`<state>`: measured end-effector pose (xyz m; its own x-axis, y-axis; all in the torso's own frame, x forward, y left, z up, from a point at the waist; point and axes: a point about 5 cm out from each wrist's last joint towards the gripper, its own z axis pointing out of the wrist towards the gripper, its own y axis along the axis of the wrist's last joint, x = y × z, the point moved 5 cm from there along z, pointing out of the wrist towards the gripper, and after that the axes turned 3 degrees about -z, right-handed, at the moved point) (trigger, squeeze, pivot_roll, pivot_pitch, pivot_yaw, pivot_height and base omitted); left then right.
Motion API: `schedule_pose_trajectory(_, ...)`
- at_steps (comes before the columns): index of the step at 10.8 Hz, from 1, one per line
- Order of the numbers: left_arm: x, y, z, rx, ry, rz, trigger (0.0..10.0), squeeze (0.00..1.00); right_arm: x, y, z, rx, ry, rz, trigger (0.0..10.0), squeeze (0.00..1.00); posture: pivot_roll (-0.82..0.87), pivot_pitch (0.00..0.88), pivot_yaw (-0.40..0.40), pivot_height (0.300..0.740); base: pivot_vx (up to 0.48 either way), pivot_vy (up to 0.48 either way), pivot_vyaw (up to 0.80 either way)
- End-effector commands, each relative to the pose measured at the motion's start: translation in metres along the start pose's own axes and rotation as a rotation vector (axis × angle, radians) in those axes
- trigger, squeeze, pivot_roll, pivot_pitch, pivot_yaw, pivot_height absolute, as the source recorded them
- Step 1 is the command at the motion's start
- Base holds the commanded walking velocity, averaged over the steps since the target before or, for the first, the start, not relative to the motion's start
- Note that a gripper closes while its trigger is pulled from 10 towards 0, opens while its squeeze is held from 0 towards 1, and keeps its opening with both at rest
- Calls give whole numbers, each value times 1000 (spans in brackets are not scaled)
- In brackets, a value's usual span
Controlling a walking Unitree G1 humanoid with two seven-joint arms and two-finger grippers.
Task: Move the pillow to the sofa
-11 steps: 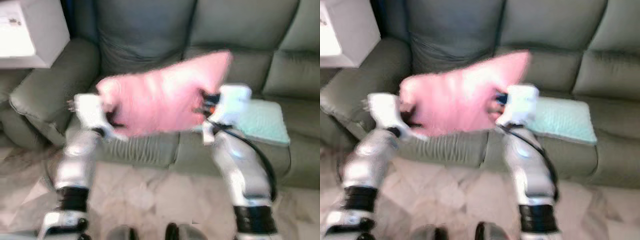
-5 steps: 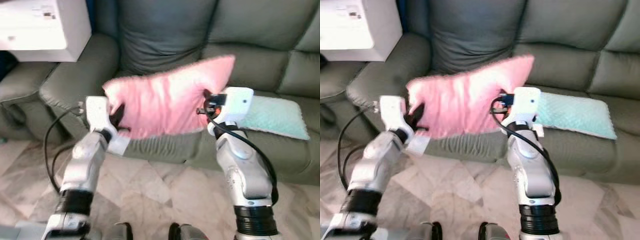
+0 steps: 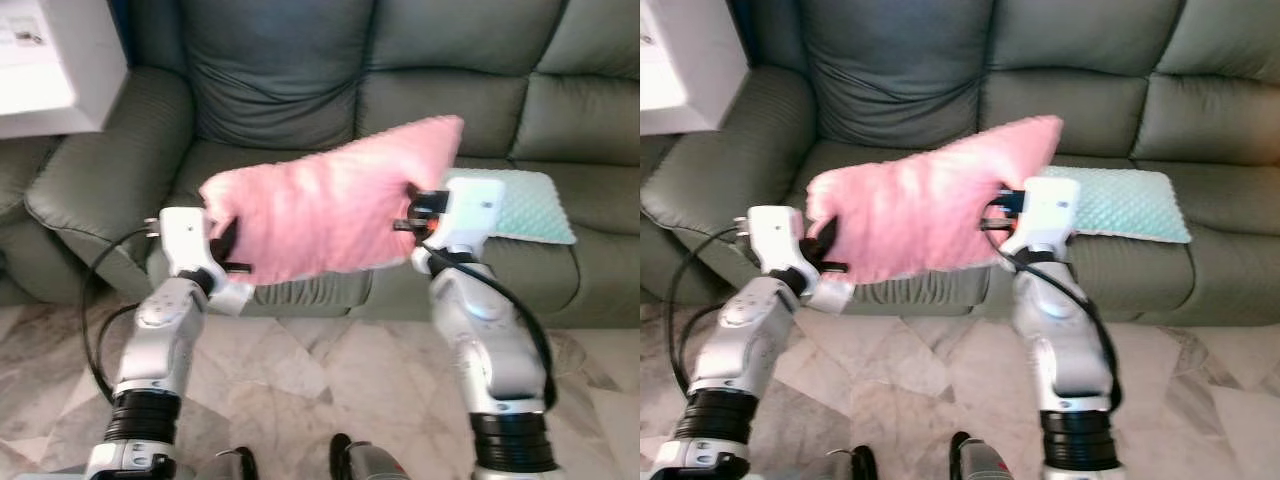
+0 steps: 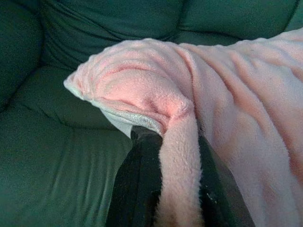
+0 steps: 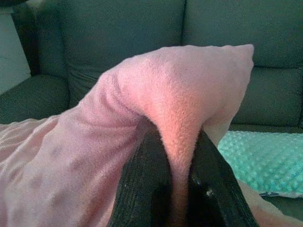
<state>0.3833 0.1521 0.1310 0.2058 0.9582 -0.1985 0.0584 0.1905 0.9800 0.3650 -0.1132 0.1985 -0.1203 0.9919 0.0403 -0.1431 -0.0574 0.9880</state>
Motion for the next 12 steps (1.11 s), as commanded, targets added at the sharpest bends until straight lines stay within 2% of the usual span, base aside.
schedule_pose_trajectory(1, 1, 8, -1, -31, -4, 8, 10000, 0, 1, 2, 0, -17, 8, -5, 10000, 0, -70, 178, -74, 740, 0, 0, 0)
schedule_pose_trajectory(4, -1, 14, 0, -58, -25, -3, 10000, 0, 3, -1, -2, -10, 12, -8, 10000, 0, -71, 178, -67, 740, 0, 0, 0)
schedule_pose_trajectory(12, -10, 14, 0, -59, -73, -14, 10000, 0, 5, 0, -3, -15, 18, -14, 10000, 0, -75, 183, -62, 740, 444, 0, 0)
